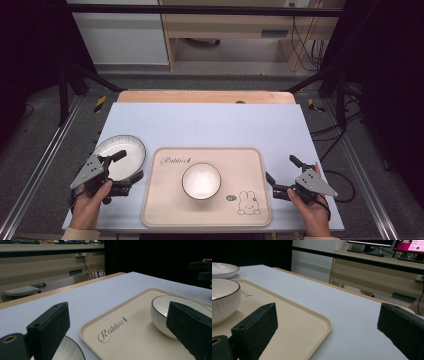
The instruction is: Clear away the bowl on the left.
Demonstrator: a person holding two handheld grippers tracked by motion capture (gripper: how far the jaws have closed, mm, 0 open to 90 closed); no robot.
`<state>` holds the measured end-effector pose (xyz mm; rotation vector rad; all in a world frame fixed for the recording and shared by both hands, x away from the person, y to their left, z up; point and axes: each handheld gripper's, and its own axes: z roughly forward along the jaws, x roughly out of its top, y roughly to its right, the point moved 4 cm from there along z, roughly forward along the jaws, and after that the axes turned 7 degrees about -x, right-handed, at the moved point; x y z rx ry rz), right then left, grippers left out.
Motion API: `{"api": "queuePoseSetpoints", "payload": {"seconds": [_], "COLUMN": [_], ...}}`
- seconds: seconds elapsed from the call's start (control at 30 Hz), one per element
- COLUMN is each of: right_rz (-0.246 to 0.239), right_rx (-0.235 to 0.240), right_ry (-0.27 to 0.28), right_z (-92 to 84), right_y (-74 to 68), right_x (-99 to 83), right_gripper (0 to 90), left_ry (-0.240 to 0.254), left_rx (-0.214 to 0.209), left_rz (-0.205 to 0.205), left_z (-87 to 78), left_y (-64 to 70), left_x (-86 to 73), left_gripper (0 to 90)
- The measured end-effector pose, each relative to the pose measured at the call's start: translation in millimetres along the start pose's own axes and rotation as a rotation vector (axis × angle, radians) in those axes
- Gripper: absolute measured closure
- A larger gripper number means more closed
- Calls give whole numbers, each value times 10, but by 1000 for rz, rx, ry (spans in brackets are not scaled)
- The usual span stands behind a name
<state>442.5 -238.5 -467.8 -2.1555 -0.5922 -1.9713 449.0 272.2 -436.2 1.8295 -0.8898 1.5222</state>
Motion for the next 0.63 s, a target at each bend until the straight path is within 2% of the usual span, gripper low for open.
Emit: {"api": "queuePoseSetpoints", "payload": {"seconds": [0.3, 0.63], "right_rz": [-3, 1], "right_rx": [1, -2], "right_ry": [6, 13], "right_z": [-1, -16], "right_y": [7, 24], "right_x": [6, 21], "right_gripper": [33, 33], "left_ry": [-4, 0], "left_rx": [3, 37], "left_rz": [21, 15], "left_z": [-33, -123], "left_y": [19, 0], "left_x": [-99, -153], "left_gripper": [50, 50]}}
